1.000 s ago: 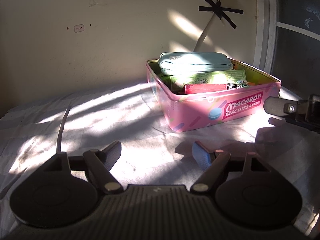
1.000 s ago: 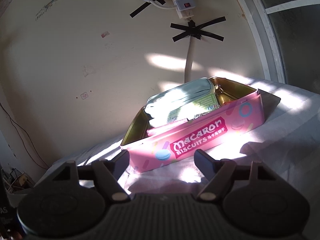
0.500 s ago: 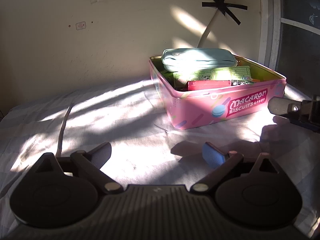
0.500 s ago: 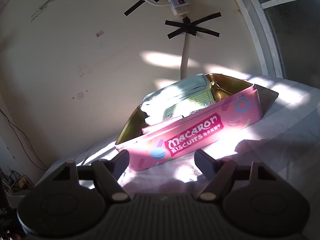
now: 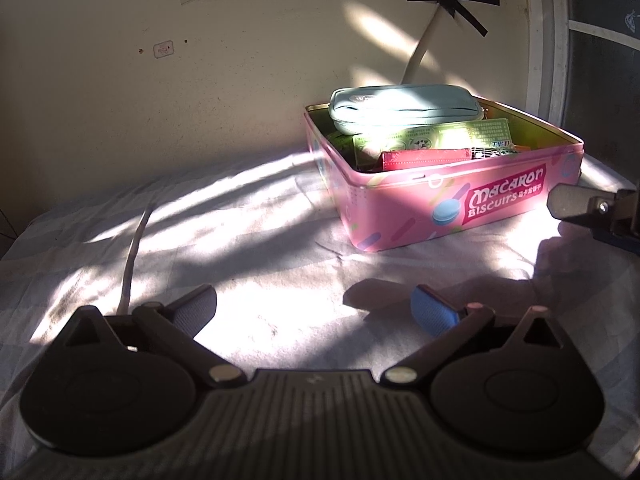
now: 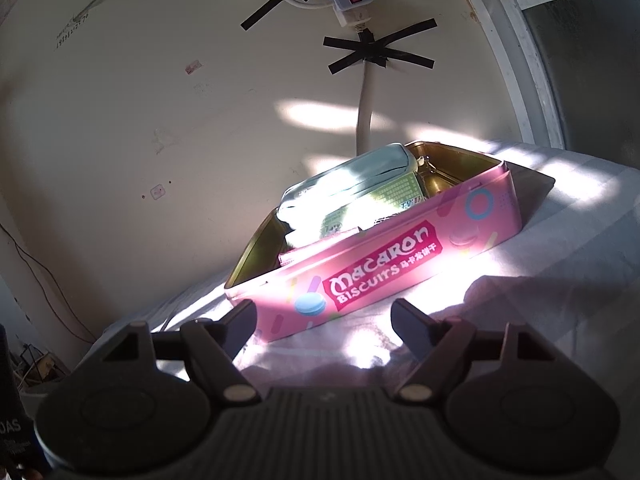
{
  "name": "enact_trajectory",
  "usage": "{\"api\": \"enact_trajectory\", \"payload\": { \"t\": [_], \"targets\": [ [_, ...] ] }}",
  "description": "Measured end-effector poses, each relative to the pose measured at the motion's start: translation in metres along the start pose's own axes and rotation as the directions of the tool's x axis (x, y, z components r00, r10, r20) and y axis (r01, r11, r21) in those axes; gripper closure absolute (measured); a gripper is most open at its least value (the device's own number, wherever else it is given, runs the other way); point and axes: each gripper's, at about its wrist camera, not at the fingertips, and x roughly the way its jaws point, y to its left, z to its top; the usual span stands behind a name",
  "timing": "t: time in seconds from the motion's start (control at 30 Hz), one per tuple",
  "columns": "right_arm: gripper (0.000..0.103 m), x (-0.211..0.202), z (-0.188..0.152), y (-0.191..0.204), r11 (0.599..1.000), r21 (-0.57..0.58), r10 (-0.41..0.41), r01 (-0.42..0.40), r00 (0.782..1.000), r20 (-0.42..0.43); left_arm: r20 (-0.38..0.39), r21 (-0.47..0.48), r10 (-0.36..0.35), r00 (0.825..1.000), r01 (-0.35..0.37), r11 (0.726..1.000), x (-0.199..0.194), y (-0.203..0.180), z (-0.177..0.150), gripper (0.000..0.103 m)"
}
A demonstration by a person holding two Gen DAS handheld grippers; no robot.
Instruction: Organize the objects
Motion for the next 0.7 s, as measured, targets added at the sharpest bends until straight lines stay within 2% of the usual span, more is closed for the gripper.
{"api": "enact_trajectory", "payload": {
  "t": [0.7],
  "targets": [
    [0.024, -0.004, 0.000, 0.002, 1.000, 0.011, -0.010, 0.010, 1.000, 0.021, -0.028, -0.024, 0.002, 1.000, -0.002, 1.000, -0.012, -0.006, 0.007, 0.000]
  ]
}}
